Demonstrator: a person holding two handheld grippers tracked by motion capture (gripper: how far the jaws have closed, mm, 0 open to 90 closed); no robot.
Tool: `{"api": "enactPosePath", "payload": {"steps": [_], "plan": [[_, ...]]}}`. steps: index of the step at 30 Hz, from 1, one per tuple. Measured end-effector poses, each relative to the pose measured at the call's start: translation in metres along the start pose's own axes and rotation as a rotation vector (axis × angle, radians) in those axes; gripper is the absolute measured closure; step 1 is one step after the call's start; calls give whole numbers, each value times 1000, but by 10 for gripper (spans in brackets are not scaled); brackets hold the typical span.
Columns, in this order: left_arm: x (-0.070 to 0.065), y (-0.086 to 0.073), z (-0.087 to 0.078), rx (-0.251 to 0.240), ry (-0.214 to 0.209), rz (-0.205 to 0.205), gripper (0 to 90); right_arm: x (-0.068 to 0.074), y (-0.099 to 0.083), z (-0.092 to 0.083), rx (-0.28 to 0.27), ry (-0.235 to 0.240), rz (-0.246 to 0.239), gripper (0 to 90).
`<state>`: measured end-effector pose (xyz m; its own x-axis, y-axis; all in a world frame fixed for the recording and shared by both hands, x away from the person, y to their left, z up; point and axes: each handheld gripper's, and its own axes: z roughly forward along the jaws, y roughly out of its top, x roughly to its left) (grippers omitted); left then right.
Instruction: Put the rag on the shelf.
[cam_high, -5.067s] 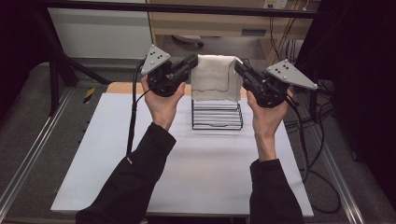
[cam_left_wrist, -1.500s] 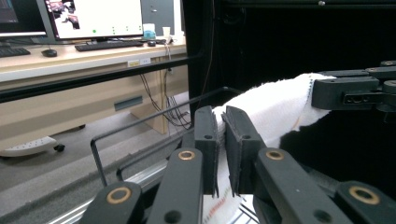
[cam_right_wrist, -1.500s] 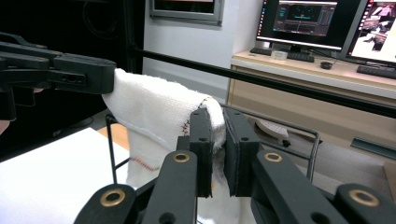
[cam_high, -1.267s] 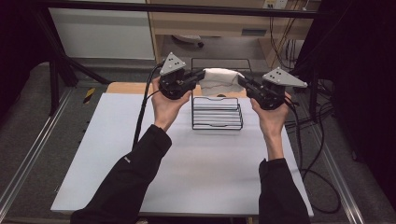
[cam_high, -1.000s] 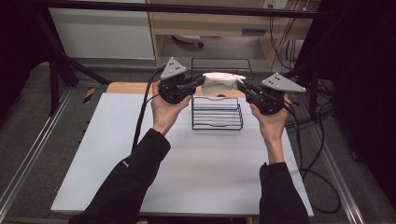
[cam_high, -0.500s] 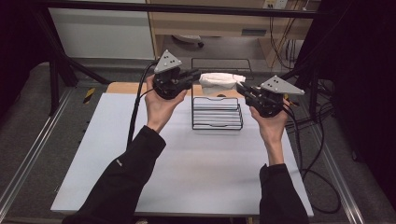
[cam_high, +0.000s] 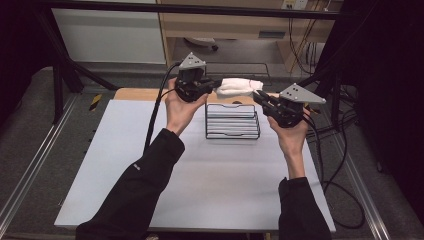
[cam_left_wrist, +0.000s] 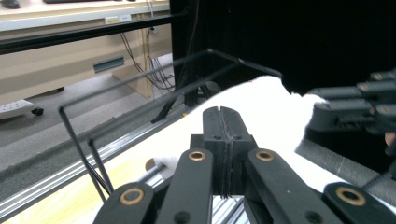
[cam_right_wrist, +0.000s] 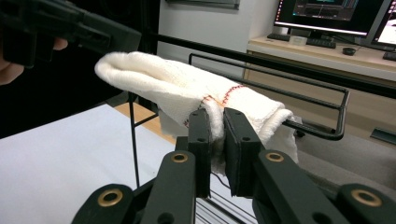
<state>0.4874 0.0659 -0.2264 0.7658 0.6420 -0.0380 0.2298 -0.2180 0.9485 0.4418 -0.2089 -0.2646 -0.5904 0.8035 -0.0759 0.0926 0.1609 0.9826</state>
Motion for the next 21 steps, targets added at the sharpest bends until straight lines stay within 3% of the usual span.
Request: {"api": "enactPosePath", "payload": {"steps": [8, 14, 16, 21], "plan": [[0, -15, 2, 15, -12, 2, 898, 2, -2, -2, 27, 15, -1, 761], [0, -22, 6, 31, -3, 9, 899, 4, 1, -7, 8, 37, 6, 650], [0, -24, 8, 38, -1, 9, 899, 5, 2, -8, 3, 41, 9, 668], [-1, -32, 13, 44, 9, 24, 899, 5, 1, 0, 52, 53, 28, 836]]}}
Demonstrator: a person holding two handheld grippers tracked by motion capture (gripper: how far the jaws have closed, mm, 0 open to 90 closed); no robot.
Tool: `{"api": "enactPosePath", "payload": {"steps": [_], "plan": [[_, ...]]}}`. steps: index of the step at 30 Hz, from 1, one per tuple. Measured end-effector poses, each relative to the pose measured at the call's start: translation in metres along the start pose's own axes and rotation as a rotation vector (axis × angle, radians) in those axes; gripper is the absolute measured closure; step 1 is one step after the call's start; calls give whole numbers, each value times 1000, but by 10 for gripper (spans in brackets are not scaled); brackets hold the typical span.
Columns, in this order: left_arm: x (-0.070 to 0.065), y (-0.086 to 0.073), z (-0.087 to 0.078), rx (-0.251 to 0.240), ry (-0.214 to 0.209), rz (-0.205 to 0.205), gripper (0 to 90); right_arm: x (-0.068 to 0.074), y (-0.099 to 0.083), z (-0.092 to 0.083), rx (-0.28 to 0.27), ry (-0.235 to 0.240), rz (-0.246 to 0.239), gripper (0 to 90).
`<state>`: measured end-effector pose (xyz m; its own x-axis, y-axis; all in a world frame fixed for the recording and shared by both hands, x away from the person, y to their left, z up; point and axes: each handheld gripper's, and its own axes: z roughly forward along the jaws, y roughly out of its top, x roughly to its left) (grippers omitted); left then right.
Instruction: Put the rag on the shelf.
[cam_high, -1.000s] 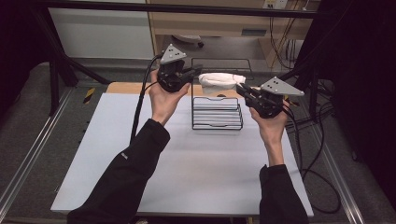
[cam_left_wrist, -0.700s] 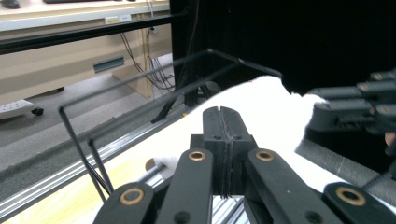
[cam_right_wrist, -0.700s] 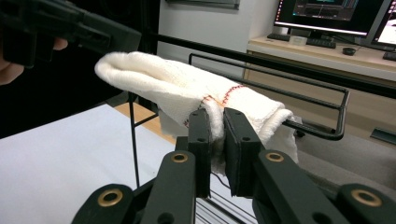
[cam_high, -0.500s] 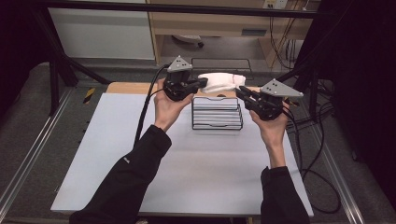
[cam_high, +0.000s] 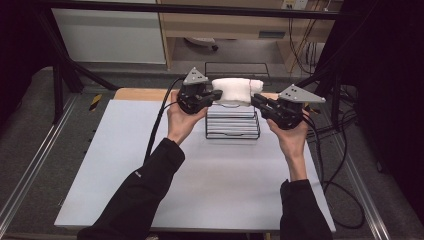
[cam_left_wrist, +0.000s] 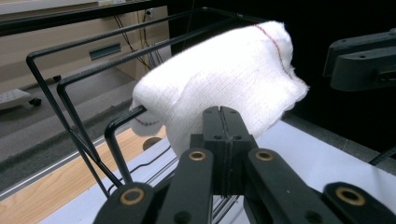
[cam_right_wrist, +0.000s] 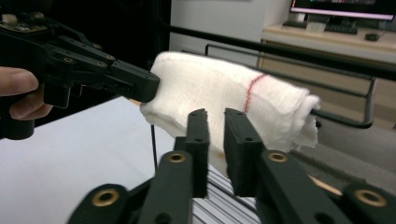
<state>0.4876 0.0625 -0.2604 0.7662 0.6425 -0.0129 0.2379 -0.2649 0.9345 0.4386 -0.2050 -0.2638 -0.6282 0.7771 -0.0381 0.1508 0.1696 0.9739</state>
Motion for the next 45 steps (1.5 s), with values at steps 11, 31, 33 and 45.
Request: {"api": "enactPosePath", "payload": {"steps": [11, 31, 33, 45], "plan": [[1, -8, 11, 4, 26, 10, 898, -7, -18, 26, 86, -74, 64, 900], [-6, -20, -13, 30, 21, 26, 646, -3, -19, 5, 44, -51, 72, 685], [-5, -25, -18, 45, 22, 19, 592, -2, -19, 1, 39, -50, 81, 614], [8, -72, -53, 102, 19, -32, 365, 8, -34, -7, 102, -49, 104, 263]]}}
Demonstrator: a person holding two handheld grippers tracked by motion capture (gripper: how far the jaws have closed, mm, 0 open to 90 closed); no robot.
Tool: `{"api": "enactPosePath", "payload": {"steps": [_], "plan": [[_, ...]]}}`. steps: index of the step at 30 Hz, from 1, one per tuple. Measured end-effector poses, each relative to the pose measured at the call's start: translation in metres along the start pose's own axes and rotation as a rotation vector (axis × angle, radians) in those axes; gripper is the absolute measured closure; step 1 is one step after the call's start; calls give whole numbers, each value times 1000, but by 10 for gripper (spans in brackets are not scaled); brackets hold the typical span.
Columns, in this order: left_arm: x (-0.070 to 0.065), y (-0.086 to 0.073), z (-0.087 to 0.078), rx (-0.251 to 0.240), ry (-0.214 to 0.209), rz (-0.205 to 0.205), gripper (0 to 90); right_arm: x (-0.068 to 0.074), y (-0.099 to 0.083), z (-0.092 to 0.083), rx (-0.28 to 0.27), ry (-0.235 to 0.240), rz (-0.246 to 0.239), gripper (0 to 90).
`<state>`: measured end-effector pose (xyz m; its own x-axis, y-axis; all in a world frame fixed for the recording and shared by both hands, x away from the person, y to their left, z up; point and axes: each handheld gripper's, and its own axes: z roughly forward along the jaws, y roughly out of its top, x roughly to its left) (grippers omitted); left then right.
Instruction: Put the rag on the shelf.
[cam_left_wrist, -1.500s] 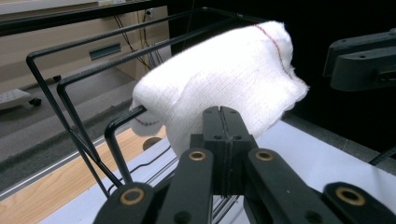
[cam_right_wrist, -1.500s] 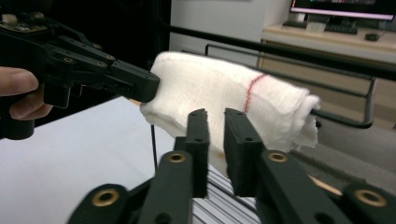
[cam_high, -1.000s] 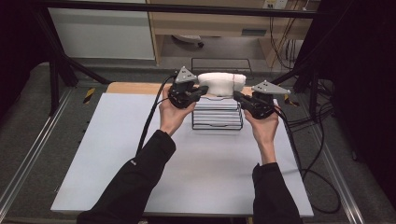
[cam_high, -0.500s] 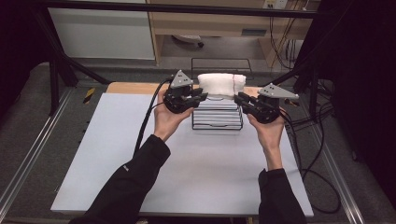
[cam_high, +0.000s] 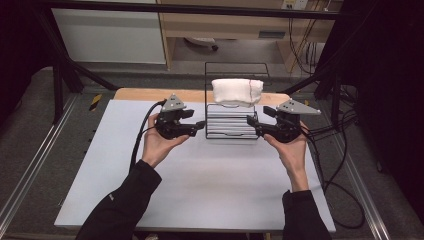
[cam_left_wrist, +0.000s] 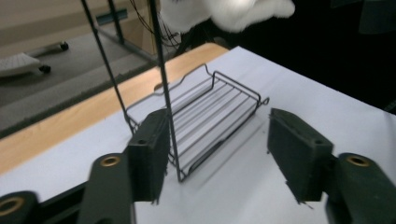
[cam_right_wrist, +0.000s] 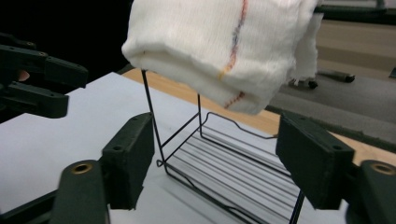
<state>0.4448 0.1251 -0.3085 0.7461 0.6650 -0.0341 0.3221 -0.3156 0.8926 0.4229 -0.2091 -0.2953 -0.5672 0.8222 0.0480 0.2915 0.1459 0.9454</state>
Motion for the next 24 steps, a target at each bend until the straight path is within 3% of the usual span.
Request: {"api": "enactPosePath", "payload": {"steps": [7, 13, 24], "plan": [[10, -33, -22, 9, 29, -26, 196, 0, -19, -1, 18, 12, 24, 143], [19, -61, -38, 49, 69, -37, 85, 0, -38, -1, 45, 40, 29, 75], [24, -109, -56, 107, 104, -65, 65, -1, -73, -5, 103, 59, 47, 21]]}}
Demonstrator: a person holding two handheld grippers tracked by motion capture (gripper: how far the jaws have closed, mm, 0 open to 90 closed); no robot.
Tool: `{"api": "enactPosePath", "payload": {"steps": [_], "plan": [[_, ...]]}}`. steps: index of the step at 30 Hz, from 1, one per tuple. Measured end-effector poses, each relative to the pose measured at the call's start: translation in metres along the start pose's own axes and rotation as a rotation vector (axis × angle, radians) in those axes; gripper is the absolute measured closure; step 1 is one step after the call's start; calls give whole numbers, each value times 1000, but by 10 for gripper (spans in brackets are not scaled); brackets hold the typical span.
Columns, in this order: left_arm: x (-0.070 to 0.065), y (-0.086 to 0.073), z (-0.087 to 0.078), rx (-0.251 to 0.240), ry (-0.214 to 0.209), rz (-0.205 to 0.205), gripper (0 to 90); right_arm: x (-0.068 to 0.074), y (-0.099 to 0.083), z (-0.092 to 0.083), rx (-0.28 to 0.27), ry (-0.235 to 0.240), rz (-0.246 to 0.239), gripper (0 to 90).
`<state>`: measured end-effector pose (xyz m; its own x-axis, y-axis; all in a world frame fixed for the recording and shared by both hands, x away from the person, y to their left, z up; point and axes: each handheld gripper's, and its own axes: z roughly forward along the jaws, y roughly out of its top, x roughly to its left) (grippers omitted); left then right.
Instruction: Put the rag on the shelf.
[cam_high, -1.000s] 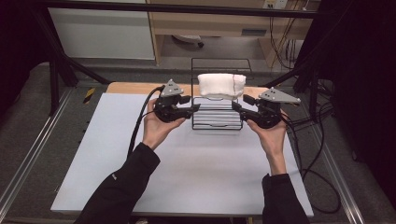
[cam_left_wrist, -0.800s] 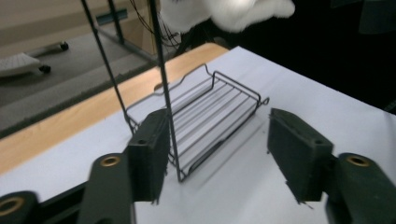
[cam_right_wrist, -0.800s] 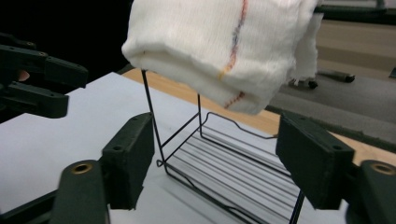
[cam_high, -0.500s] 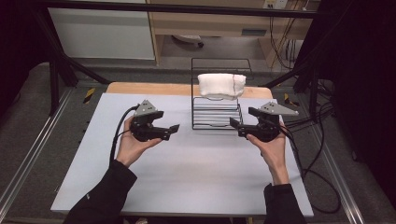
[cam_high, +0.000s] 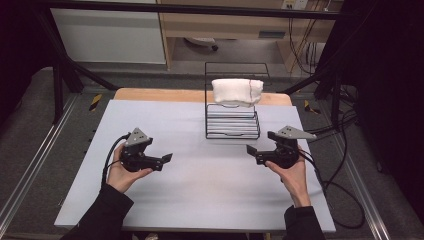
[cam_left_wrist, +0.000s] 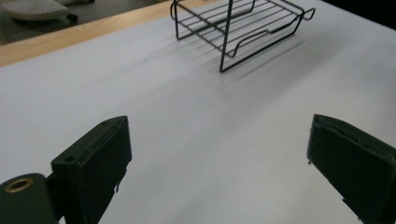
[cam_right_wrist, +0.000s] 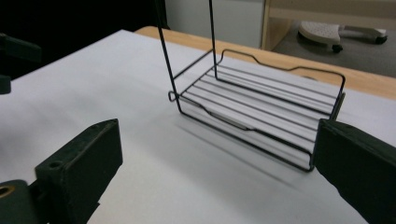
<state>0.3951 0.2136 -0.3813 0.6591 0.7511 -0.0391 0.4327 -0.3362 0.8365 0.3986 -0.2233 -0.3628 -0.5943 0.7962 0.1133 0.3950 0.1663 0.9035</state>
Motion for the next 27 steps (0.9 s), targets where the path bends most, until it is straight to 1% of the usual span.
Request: {"api": "enactPosePath", "payload": {"steps": [5, 7, 8, 10, 13, 17, 18, 20, 22, 24, 27], "plan": [[4, -18, -6, -2, 2, -18, 73, -1, -16, 1, 28, 17, 5, 11], [6, -24, -8, -2, 1, -20, 76, -1, -23, 3, 42, 29, 15, 8], [7, -27, -10, 3, 2, -14, 76, -2, -26, 3, 51, 32, 17, 8], [9, -35, -14, 6, -2, -10, 76, -2, -32, 3, 58, 35, 20, 8], [13, -46, -19, 0, 3, -19, 76, -4, -42, 2, 72, 40, 36, 8], [19, -60, -25, 13, 3, -16, 76, -9, -55, 0, 96, 34, 46, 7], [20, -63, -26, 14, 4, -14, 76, -10, -59, -2, 102, 33, 53, 8], [22, -68, -29, 13, 4, -12, 76, -12, -64, -4, 110, 31, 52, 8], [24, -72, -31, 7, 0, -16, 77, -13, -71, -7, 113, 39, 62, 8], [25, -76, -32, 6, 0, -14, 79, -15, -77, -9, 122, 43, 53, 8], [27, -80, -33, 9, -4, -13, 81, -16, -85, -12, 139, 52, 59, 8]]}}
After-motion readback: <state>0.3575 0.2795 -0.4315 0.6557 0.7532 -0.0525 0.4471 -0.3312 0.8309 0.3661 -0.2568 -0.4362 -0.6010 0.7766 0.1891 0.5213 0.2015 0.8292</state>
